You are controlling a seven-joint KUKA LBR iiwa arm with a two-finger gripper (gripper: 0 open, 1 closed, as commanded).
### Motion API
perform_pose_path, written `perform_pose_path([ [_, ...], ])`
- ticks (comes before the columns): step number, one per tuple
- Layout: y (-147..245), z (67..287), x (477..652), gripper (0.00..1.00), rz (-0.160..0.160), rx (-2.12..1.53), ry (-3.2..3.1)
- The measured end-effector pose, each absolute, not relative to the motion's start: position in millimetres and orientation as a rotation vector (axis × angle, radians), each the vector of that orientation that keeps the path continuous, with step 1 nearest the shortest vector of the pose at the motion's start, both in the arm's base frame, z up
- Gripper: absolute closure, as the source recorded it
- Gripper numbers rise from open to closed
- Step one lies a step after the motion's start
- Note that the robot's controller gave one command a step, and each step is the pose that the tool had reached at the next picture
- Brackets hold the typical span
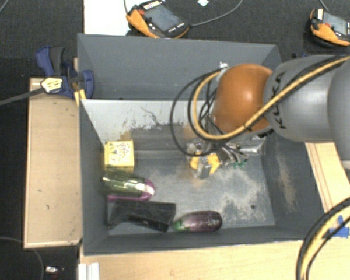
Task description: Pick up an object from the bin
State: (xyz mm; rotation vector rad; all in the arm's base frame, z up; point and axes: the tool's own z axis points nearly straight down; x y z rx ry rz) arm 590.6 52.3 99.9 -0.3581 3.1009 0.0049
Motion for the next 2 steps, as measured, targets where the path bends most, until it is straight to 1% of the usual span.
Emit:
perform_pose_path([
  [1,52,109,590.4,1.00,0.005,-0.357,3.102],
  [2,52,127,590.2,1.00,0.005,-0.354,3.102],
])
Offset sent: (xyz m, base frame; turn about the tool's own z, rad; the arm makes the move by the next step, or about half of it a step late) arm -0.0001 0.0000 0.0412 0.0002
